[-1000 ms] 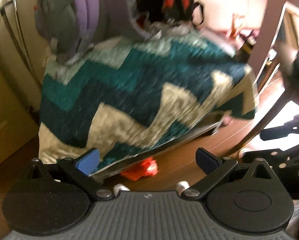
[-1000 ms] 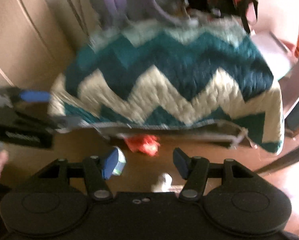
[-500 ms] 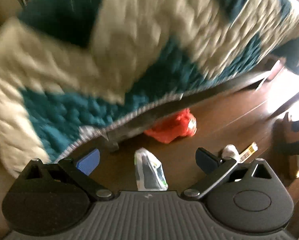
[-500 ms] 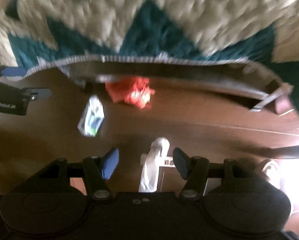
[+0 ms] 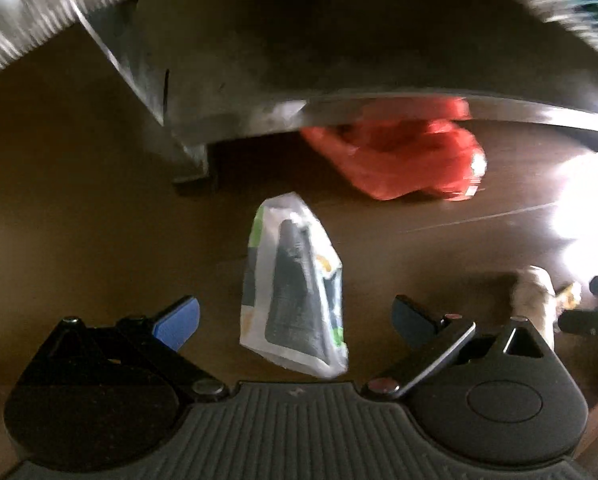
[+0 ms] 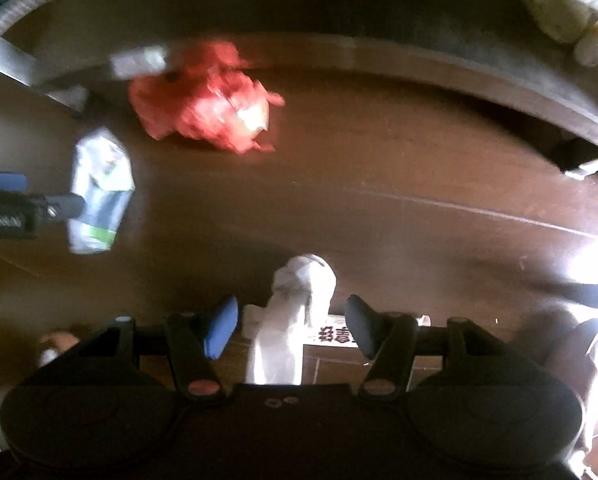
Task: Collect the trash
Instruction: 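Grasp clear plastic bag with left tool while right tool grasps white tissue, then carry plastic bag and tissue over green bin and open both tools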
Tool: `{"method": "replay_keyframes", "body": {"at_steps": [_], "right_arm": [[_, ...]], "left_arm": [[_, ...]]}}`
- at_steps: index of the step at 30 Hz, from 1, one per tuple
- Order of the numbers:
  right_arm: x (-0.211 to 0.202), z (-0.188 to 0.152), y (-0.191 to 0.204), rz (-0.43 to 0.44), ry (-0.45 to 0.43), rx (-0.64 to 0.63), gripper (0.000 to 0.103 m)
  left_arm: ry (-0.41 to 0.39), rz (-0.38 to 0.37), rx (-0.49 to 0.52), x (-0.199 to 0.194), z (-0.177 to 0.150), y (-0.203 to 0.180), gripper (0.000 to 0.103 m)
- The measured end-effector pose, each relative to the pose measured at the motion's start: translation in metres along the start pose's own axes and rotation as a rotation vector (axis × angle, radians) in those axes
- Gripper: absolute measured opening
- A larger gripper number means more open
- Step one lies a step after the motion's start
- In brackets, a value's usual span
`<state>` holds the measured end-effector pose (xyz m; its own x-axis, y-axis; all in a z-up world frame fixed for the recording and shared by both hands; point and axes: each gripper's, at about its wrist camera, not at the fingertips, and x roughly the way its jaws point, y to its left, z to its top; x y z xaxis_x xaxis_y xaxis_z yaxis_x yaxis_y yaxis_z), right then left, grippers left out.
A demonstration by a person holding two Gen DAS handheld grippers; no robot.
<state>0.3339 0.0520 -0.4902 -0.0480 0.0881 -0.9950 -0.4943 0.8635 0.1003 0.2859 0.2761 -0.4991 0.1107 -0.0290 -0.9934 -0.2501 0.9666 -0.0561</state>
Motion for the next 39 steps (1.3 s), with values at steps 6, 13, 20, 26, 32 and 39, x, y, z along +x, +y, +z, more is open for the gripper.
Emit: {"method": "replay_keyframes", "body": {"at_steps": [6,13,20,26,32,39], "right_arm": [[0.033,0.004,-0.004,-0.032,0.061,-0.008,0.057],[0.046,0.006,-0.009,-0.037,0.062,0.009,0.053],[0.050,0.005,-0.010,-0.043,0.064,0.001,0.028],[0.032,0.000,-0.011,-0.049,0.040,-0.022,0.018],[-0.014,-0.011,-0.012,-0.031,-0.002,0.003,0.017],[-0.103,-0.023,-0.015,-0.021,-0.106,0.004,0.017]], "left_arm": [[0.042,-0.003,-0.057,0.034,0.009,0.009,0.102],[0.060,-0.016,-0.051,0.052,0.006,0.003,0.077],[0.061,-0.026,-0.081,0.055,0.005,0.005,0.053],[0.052,-0.040,-0.082,0.049,-0.001,0.015,0.028],[0.062,-0.047,0.004,0.020,-0.009,0.005,0.026],[0.040,-0.096,0.113,-0.050,-0.013,-0.017,0.026]]}}
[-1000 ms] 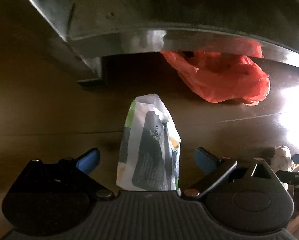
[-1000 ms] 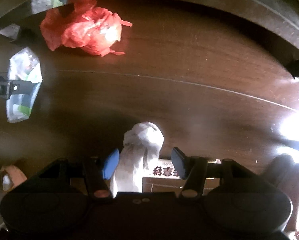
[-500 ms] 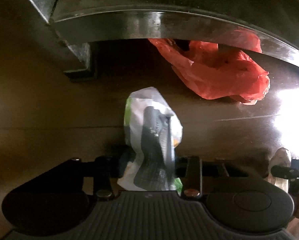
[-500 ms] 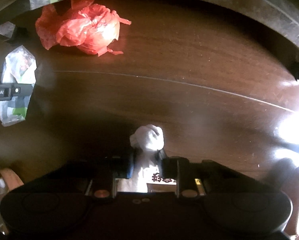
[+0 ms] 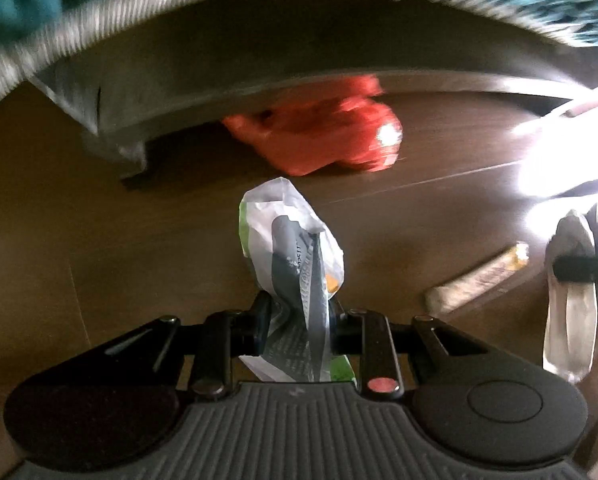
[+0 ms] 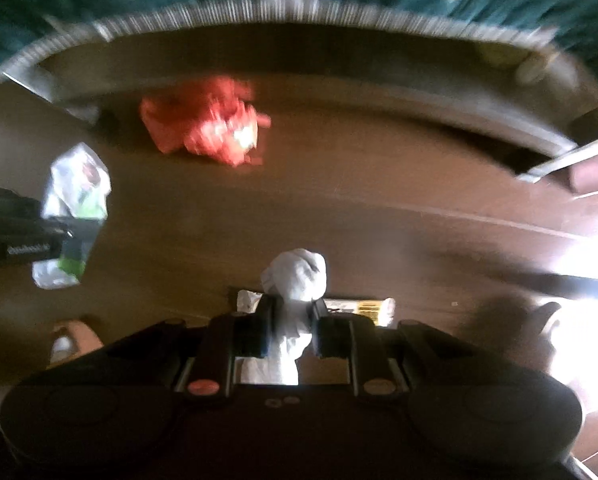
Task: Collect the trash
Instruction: 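Carry plastic bag and tissue over green bin and open both tools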
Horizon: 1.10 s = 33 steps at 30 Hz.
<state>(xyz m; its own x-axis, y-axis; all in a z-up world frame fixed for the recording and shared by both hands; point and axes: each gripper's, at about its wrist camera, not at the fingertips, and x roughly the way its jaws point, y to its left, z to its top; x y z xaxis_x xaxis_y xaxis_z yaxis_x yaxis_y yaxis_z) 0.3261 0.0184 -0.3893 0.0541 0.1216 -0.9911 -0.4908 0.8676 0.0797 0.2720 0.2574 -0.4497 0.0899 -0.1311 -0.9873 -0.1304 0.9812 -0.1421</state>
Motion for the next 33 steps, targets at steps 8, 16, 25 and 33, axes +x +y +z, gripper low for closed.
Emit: {"method": "replay_keyframes", "body": {"at_steps": [8,16,25,33], "right_arm": [[-0.127,-0.010,-0.005,0.025,-0.181,0.008,0.017],[-0.236,-0.040,-0.010,0.017,-0.348,0.009,0.017],[-0.360,-0.094,-0.033,0.010,-0.541,0.036,0.017],[-0.464,-0.139,-0.063,-0.035,-0.726,0.030,0.017]], "left_arm": [[-0.087,-0.064,0.106,-0.102,0.009,-0.048,0.026],[-0.216,-0.095,0.184,-0.208,-0.002,-0.103,0.026],[-0.394,-0.095,0.235,-0.335,-0.020,-0.169,0.026],[-0.570,-0.097,0.315,-0.434,-0.036,-0.243,0.026]]}}
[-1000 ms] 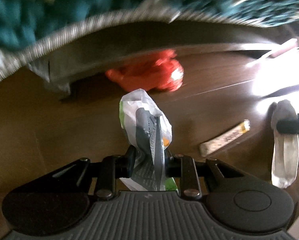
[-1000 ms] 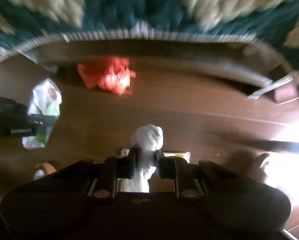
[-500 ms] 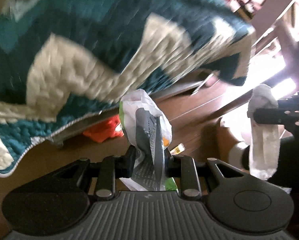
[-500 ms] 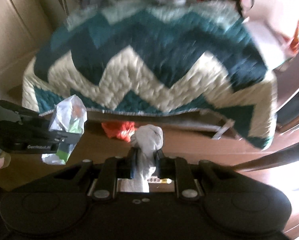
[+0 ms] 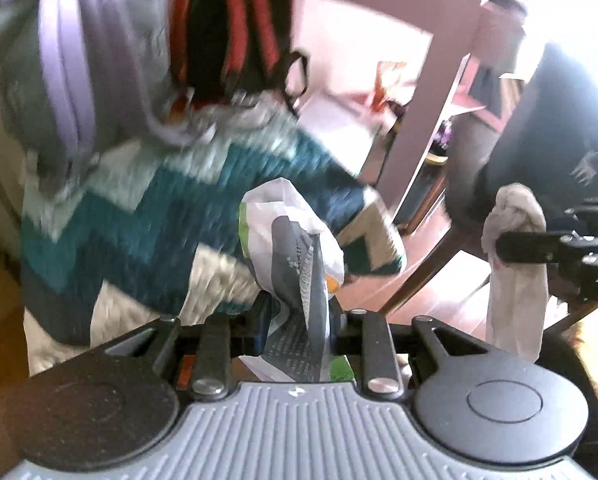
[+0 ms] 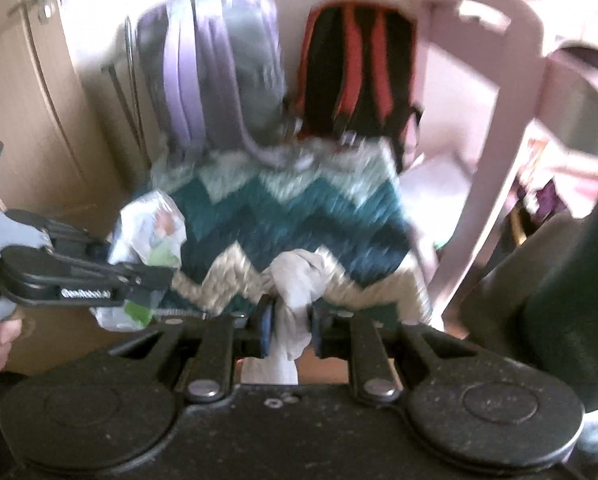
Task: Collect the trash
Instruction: 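Carry plastic bag and tissue over green bin and open both tools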
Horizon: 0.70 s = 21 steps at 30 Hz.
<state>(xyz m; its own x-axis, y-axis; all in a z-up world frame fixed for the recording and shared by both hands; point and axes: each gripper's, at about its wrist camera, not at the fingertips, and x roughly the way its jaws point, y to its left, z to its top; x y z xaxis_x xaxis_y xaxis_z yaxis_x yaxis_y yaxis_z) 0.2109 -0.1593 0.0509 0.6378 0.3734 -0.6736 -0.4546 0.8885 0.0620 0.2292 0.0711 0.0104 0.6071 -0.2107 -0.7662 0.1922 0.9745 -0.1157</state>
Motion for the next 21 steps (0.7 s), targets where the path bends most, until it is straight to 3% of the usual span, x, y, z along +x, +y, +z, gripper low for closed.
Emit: {"method": "replay_keyframes", "body": {"at_steps": [7,21], "right_arm": [[-0.071,0.022,-0.036,-0.055,-0.163,-0.021,0.017],[-0.167,0.060,-0.130,-0.227,-0.362,0.041,0.017]], "left_arm": [[-0.123,-0.019,0.080,-0.041,0.043,-0.069,0.026],[-0.313,-0.133,0.171,-0.091,0.148,-0.203,0.026]]}}
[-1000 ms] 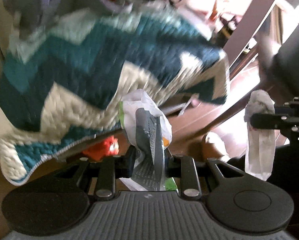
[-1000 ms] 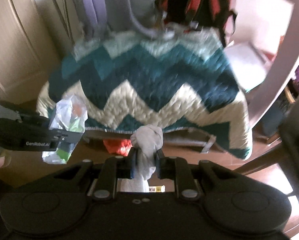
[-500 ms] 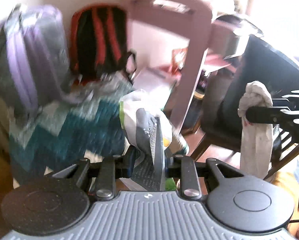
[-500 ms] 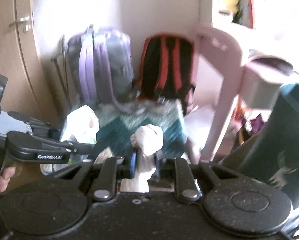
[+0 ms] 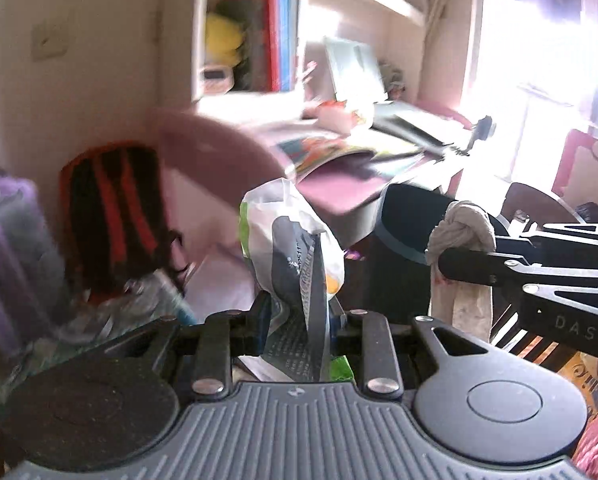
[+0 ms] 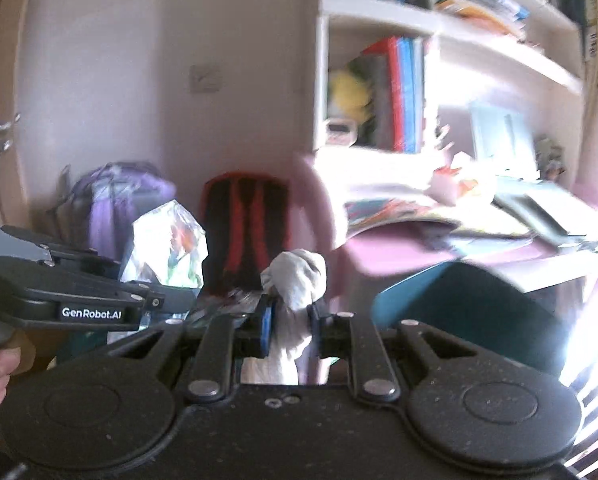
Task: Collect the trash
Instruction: 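Carry plastic bag and tissue over green bin and open both tools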
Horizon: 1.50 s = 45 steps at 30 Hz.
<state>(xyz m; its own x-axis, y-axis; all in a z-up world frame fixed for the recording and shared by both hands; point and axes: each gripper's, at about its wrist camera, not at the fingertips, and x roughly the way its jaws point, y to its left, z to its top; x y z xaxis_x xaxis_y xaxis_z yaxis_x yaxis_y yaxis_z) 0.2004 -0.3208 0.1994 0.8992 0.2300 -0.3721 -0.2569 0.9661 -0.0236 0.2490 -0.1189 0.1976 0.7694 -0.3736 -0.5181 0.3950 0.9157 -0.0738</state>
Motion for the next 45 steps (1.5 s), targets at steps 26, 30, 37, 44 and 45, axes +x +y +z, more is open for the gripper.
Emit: {"method": "replay_keyframes", "body": {"at_steps": [26,30,37,44,45], "right_arm": [[0.049,-0.038,-0.150,-0.262,0.094,0.121,0.019],[0.058,-0.049,-0.154,-0.236,0.140,0.120,0.021],[0.064,-0.060,-0.158,-0.207,0.183,0.123,0.026],[0.063,-0.064,-0.156,-0.195,0.193,0.116,0.040],[0.063,-0.064,-0.157,-0.195,0.193,0.117,0.041]], "left_arm": [[0.102,-0.139,0.140,0.160,0.069,-0.154,0.027],[0.145,-0.124,0.166,0.184,0.063,-0.162,0.027],[0.205,-0.111,0.171,0.207,0.052,-0.163,0.027],[0.223,-0.104,0.157,0.213,0.049,-0.162,0.040],[0.219,-0.104,0.150,0.213,0.049,-0.160,0.044]]}}
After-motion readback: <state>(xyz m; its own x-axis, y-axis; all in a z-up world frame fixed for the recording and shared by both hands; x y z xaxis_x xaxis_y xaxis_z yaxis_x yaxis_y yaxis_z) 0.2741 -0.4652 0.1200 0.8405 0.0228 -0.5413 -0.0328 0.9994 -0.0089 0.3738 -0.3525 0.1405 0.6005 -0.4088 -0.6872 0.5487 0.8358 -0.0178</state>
